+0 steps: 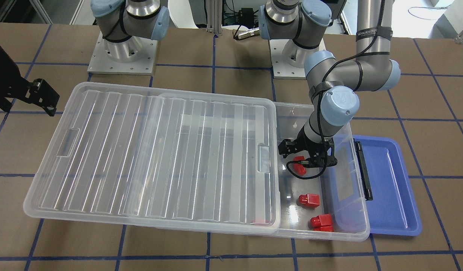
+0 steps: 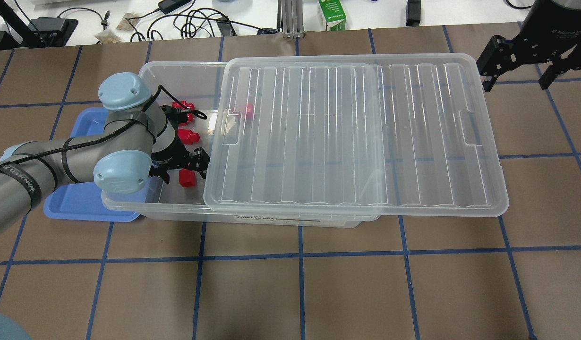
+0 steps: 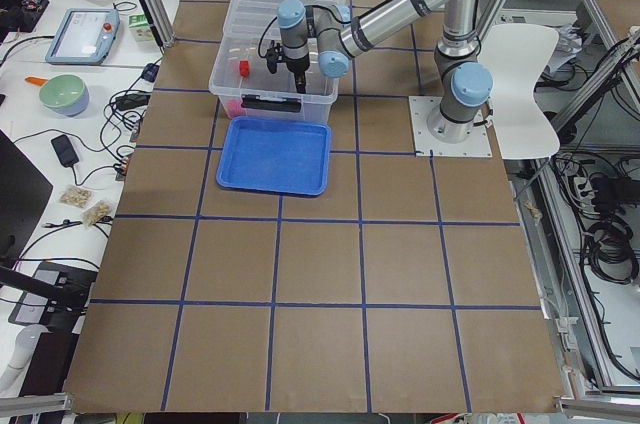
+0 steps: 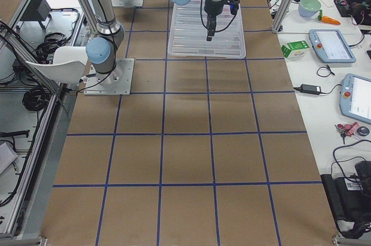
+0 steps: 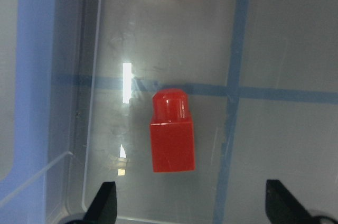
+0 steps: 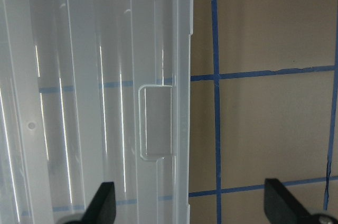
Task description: Place red block in blue tray from box
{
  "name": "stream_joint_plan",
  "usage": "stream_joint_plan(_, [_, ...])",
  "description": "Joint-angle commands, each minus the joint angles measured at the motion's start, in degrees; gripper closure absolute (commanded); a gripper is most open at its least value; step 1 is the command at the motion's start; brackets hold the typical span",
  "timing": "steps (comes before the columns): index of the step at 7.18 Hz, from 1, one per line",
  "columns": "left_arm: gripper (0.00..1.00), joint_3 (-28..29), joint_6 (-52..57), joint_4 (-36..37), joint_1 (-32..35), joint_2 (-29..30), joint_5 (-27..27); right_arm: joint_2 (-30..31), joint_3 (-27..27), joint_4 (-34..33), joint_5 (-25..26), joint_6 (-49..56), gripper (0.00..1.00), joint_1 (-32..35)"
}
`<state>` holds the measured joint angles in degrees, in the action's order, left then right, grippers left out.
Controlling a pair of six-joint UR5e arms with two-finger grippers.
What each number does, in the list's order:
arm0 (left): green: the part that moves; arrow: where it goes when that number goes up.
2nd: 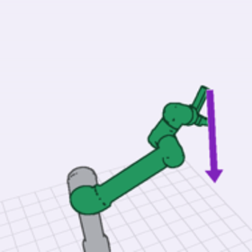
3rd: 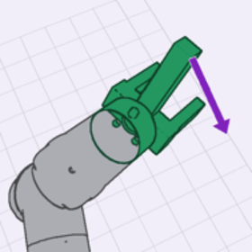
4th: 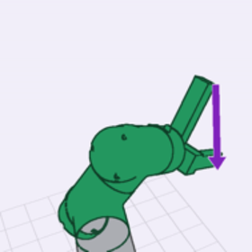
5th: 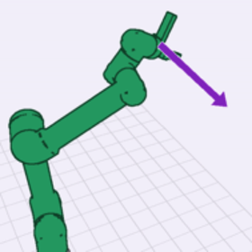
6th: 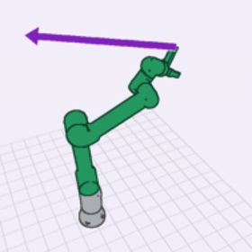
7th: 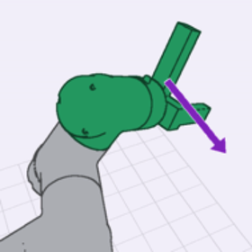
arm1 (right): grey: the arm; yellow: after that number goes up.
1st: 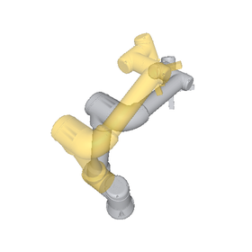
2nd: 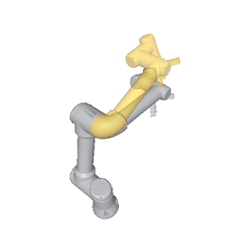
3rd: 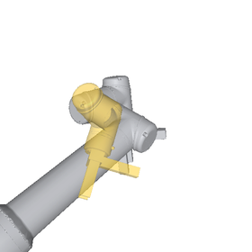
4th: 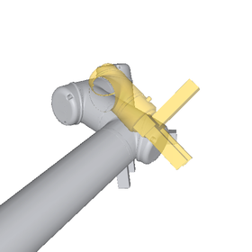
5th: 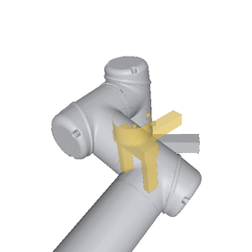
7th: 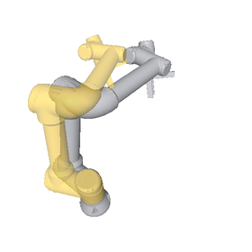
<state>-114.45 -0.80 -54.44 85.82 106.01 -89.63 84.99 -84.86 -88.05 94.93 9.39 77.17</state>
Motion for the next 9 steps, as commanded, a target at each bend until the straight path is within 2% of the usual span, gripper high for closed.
stream_joint_plan(1, [0.00, -0.2, -0.1, 1.9, -0.3, 2.0, -0.3, 0.0, 0.0, 0.0, -0.3, 0.0, 0.00, 0.0])
stream_joint_plan(2, [0.11, -0.2, -0.6, 2.7, -0.5, 3.0, -0.4, 0.0, 0.0, 0.0, -0.3, 0.0, 0.00, 0.0])
stream_joint_plan(4, [0.78, -0.2, -3.5, 3.3, 0.4, 3.2, -0.5, 0.0, 0.0, -0.2, -0.4, 0.2, 0.00, 0.0])
stream_joint_plan(5, [0.95, -0.2, -3.0, 3.2, 0.1, 3.1, -0.7, 0.0, 0.0, -0.2, -0.3, 0.2, 0.00, 0.0])
stream_joint_plan(6, [1.00, 0.0, -3.0, 3.2, 0.0, 2.9, -0.8, 0.0, 0.0, -0.1, 0.0, 0.2, 0.00, 0.0])
stream_joint_plan(9, [1.00, 0.9, -3.0, 2.4, 0.3, -0.3, -1.8, -0.1, 0.0, 0.2, 0.5, 0.5, 0.00, 0.0])
